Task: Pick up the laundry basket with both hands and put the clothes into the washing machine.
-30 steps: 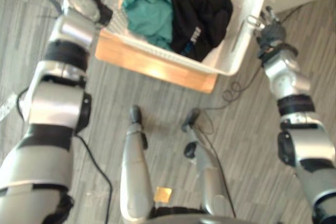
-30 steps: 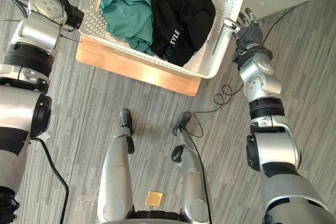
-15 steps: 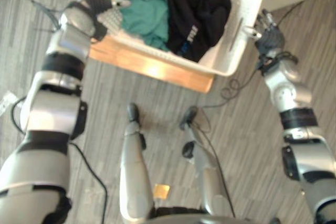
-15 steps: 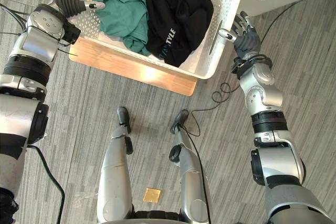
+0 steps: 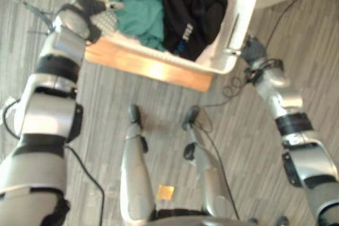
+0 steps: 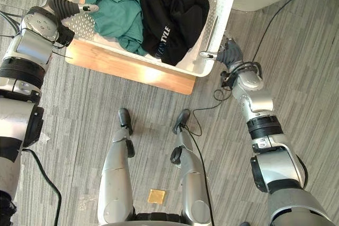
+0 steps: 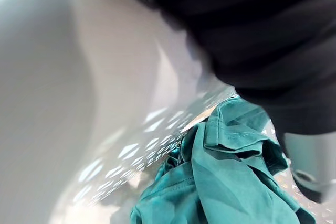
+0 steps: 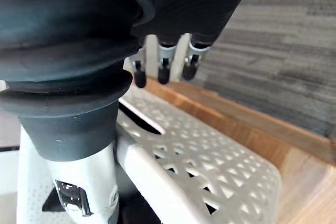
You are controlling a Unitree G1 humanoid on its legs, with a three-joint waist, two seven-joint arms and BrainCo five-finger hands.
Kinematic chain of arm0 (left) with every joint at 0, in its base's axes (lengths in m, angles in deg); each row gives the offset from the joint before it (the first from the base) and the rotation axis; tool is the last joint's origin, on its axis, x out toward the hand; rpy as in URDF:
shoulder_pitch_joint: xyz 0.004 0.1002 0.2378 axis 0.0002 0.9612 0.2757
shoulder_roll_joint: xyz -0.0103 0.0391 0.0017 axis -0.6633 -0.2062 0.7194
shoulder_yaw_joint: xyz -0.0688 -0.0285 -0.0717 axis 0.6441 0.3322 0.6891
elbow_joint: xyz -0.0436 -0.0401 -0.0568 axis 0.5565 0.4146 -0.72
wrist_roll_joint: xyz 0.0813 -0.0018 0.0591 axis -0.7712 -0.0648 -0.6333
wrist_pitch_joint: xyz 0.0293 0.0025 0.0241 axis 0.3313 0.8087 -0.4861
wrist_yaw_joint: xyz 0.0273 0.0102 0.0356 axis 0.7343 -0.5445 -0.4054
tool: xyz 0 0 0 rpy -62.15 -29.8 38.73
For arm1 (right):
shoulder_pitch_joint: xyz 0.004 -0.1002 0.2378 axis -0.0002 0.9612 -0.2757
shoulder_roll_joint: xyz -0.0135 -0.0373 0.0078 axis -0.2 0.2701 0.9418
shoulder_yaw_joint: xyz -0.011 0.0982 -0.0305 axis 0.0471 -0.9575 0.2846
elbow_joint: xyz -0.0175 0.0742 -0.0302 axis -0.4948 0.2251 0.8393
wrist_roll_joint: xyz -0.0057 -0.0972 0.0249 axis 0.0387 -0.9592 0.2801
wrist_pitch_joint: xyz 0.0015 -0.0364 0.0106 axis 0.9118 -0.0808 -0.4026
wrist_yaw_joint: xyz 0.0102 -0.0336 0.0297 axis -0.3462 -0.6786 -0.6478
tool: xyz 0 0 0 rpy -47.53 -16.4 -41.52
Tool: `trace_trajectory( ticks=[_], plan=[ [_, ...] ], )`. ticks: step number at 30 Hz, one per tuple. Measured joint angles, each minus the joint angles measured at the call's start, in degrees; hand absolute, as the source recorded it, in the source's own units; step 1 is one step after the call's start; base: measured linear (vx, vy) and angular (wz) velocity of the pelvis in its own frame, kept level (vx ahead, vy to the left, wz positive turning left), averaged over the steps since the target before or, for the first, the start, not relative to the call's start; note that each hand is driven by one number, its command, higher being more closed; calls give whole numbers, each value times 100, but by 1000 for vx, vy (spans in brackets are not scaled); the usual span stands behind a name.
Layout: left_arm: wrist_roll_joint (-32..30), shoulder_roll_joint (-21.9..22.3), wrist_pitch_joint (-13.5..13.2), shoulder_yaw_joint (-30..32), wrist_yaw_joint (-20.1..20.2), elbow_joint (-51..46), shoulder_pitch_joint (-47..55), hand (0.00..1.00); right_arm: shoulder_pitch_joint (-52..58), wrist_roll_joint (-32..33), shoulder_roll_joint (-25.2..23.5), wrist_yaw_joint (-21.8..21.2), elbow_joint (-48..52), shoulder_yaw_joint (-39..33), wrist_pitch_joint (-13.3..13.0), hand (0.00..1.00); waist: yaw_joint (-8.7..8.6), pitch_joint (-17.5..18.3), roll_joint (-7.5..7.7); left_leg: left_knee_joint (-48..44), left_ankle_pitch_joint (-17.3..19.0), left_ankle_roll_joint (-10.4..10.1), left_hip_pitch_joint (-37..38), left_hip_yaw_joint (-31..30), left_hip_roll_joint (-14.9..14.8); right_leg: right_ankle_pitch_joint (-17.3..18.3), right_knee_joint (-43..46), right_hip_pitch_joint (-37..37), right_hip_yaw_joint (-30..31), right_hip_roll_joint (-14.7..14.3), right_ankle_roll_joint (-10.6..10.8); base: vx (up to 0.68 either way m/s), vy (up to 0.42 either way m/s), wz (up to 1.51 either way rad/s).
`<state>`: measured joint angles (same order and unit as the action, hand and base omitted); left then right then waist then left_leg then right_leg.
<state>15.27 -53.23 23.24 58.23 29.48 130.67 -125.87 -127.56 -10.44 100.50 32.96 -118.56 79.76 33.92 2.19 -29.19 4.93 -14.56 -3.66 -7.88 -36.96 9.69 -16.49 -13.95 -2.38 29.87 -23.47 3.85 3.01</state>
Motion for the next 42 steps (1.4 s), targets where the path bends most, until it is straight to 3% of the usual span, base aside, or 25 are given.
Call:
trace_trajectory(
  ticks=[2,3,6,13,20,24,27,31,36,38,42],
  plan=[
    [12,-1,39,4,-43,0,0,0,-183,-226,-72,-72,-240,12,7,0,-23,19,31,109,-68,-1,32,4,33,-24,-55,-1,12,3,-32,-5,-10,5],
    [12,-2,79,8,-100,0,-1,100,-320,-374,-147,-104,-388,47,7,100,-44,36,59,182,-99,-1,49,20,54,-60,-106,-1,23,3,-74,0,0,0],
    [14,-9,142,55,-119,4,1,100,-643,-506,-323,-146,-709,44,2,100,-111,44,73,265,-176,16,50,30,85,-109,-184,5,66,5,-37,-13,4,0],
    [7,33,187,269,-337,-105,27,100,-928,-748,-462,227,-988,-160,-27,100,-95,44,72,510,-354,4,54,34,148,-119,-186,122,102,12,-49,-37,7,1],
    [-449,315,559,838,-764,-2178,1091,100,-270,-1382,-487,798,163,-862,344,100,60,40,65,768,-551,1,48,-74,276,-172,-262,149,-3,43,-121,-7,27,8],
    [-621,1214,749,1754,-1129,-3445,2096,100,282,-1814,-820,1123,890,-1544,475,100,93,22,36,767,-552,6,180,-192,443,-191,-303,-44,7,135,-147,16,77,15],
    [-610,1746,746,2115,-1391,-4083,2710,100,719,-2003,-981,1254,1377,-1724,496,100,176,10,16,766,-534,21,409,-202,527,-189,-312,-252,73,218,-146,0,91,3],
    [-527,2182,594,2424,-1623,-5199,3776,100,1457,-2103,-1355,1322,2299,-1864,480,100,179,-25,-65,540,-242,144,630,-200,604,-44,-237,-496,165,311,-100,-37,92,-3],
    [-79,2828,396,2519,-1580,-6335,5516,100,2596,-2097,-1683,1229,3099,-1864,388,100,173,-24,-173,-79,290,155,1015,-165,550,301,198,-927,254,400,-68,16,74,-7],
    [350,3224,257,2495,-1437,-6644,6366,100,3095,-2057,-1763,1086,3240,-1890,287,100,162,71,-314,-239,465,184,1251,-174,543,518,449,-1150,272,448,-5,78,59,4],
    [1258,3374,211,2238,-1126,-6743,7324,100,3724,-2058,-1893,900,3206,-1919,286,100,168,406,-594,-170,500,186,1545,-281,554,710,641,-1441,112,481,27,103,10,19]
  ],
)
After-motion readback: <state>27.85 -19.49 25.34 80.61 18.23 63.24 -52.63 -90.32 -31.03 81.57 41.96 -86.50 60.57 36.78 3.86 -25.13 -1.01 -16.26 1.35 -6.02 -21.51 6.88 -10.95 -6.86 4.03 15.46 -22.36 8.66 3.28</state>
